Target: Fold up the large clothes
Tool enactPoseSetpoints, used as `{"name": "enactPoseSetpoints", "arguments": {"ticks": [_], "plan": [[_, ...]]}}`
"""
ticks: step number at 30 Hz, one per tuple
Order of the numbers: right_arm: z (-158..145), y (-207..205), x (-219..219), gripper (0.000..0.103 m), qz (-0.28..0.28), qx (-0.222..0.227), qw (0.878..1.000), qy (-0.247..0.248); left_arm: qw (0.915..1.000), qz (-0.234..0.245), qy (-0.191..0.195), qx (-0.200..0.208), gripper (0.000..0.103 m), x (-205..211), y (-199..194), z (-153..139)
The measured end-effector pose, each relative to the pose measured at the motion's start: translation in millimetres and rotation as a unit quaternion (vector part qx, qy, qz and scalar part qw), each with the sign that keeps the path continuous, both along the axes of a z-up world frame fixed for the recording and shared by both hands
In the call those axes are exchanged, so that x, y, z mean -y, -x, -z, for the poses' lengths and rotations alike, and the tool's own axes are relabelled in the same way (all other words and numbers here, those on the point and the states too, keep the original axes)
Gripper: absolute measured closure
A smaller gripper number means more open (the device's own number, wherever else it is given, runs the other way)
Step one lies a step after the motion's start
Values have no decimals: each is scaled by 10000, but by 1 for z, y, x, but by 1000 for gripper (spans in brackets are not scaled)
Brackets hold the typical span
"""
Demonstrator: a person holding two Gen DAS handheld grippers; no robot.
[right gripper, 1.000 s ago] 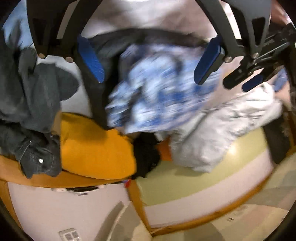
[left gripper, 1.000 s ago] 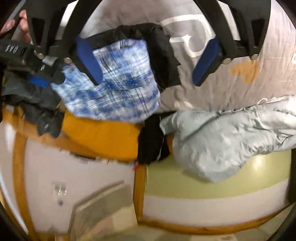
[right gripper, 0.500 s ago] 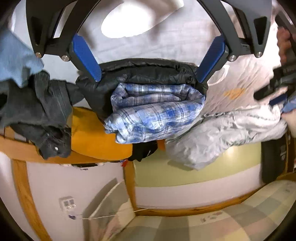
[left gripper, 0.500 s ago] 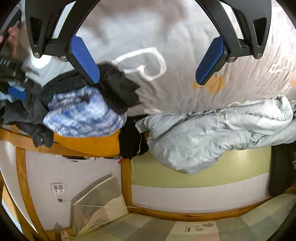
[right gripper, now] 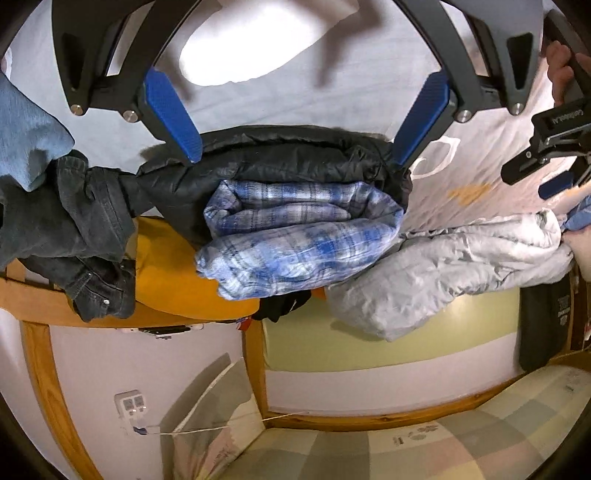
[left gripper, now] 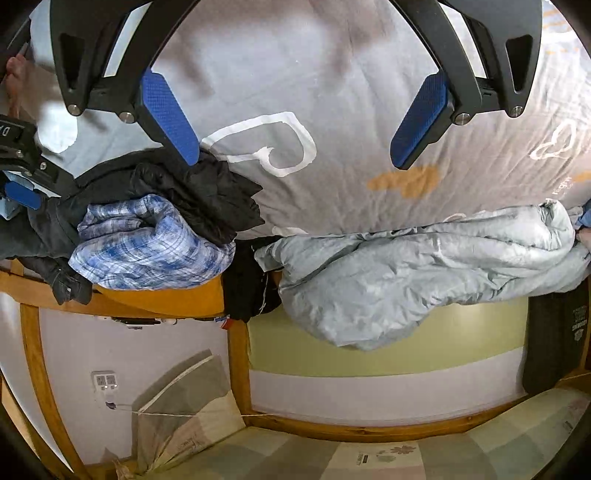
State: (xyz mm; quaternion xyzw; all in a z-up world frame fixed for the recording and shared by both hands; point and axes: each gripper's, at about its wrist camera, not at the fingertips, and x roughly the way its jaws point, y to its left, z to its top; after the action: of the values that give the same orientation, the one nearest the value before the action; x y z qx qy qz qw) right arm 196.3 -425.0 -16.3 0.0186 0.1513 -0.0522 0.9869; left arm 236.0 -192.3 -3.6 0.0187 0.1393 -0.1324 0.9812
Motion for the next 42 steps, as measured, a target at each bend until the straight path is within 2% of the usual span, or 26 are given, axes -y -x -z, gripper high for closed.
{"name": "enactPoseSetpoints", "arguments": {"ticks": [11, 16, 42], "plan": [[2, -2, -3, 0, 67, -56, 9999, 80, 9999, -36, -105, 55, 0, 7, 1, 1], [2, -1, -4, 0, 69, -48, 9999, 107, 10000, -65, 5, 0, 0, 2, -2, 2], [2, -5, -6, 0, 111, -115, 9997, 207, 9999, -107, -50, 83, 0, 0, 3, 0]]}}
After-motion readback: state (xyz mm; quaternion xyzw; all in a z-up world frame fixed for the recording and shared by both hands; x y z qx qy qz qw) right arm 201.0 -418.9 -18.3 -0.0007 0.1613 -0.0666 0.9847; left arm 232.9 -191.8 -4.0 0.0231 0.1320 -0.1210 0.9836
